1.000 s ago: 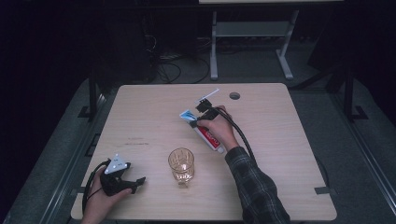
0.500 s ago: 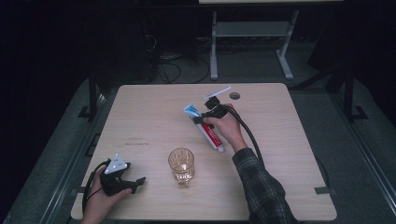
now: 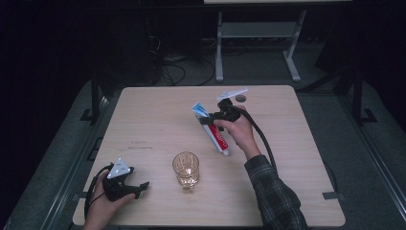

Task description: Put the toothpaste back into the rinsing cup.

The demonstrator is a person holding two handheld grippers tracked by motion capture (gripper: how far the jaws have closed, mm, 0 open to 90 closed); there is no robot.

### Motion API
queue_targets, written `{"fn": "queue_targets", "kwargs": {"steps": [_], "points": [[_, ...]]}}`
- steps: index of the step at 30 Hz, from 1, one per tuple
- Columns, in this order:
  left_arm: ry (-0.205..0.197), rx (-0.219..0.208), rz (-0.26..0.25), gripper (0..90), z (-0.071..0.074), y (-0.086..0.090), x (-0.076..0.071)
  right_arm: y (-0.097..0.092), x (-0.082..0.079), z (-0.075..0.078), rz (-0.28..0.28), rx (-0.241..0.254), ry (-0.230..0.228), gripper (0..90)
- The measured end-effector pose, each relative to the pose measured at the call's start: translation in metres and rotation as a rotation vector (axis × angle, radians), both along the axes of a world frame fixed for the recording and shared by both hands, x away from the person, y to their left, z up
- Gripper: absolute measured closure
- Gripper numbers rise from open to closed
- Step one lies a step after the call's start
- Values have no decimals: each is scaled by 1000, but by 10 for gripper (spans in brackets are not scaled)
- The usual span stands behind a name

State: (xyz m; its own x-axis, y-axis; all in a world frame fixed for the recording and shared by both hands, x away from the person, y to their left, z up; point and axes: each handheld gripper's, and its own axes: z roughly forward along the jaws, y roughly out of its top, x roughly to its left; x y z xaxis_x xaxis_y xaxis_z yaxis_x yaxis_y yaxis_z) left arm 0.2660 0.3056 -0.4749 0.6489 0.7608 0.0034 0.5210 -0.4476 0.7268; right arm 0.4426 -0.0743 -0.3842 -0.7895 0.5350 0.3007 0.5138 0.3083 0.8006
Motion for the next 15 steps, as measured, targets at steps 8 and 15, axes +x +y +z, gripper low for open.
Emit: {"fn": "queue_targets", "kwargs": {"steps": [8,15], "points": [[0,1,0,135,0,0,0,-7,-8,7,23,38,-31,725],[1,1,0,135,0,0,0,-13,-14,14,34,93,-47,724]]}}
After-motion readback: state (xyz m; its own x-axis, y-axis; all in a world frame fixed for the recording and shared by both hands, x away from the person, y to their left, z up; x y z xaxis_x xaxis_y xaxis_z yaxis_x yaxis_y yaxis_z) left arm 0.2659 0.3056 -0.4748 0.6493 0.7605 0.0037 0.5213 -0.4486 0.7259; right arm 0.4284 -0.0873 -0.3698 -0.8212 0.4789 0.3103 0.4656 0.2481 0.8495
